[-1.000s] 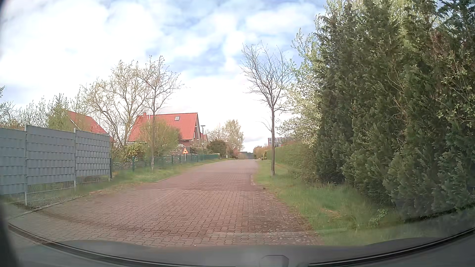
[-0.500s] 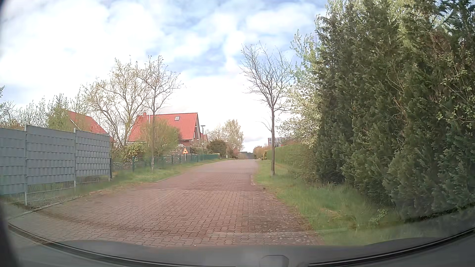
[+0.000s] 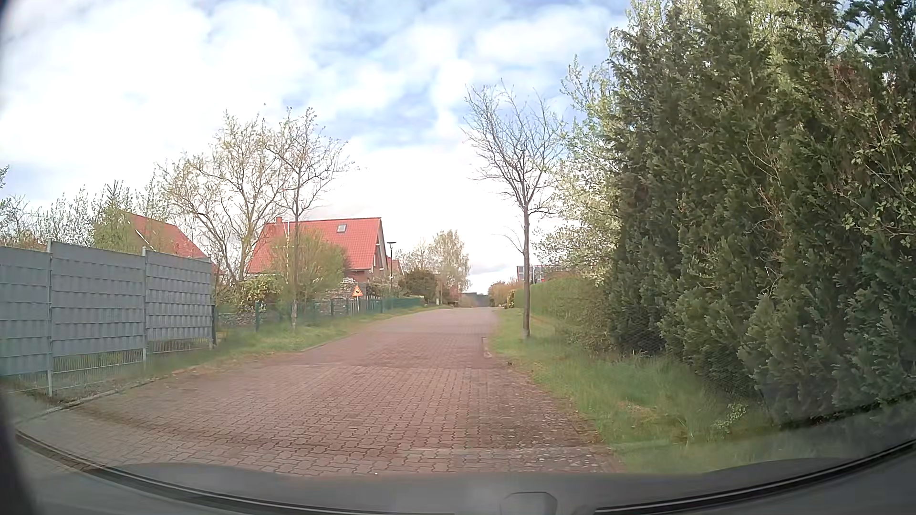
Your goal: Follow the waypoints while adhering to traffic rules and regulations
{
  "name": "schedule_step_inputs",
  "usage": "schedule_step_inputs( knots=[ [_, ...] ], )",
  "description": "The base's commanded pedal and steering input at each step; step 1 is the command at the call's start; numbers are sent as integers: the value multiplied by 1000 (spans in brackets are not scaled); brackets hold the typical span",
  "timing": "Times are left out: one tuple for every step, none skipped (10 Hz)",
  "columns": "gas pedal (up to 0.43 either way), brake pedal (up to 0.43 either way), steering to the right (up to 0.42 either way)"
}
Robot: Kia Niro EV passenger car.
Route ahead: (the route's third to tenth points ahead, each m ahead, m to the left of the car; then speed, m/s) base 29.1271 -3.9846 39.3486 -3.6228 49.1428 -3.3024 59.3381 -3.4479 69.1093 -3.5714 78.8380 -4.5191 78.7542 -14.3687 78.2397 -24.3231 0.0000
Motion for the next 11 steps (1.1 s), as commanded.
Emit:
schedule_step_inputs(
  knots=[
    [0,238,-6],
    [0,244,-6],
    [0,244,-6],
    [0,238,-6],
    [0,244,-6],
    [0,244,-6],
    [0,244,-6],
    [0,238,-6],
    [0,244,-6],
    [0,244,-6],
    [0,244,-6]
  ],
)
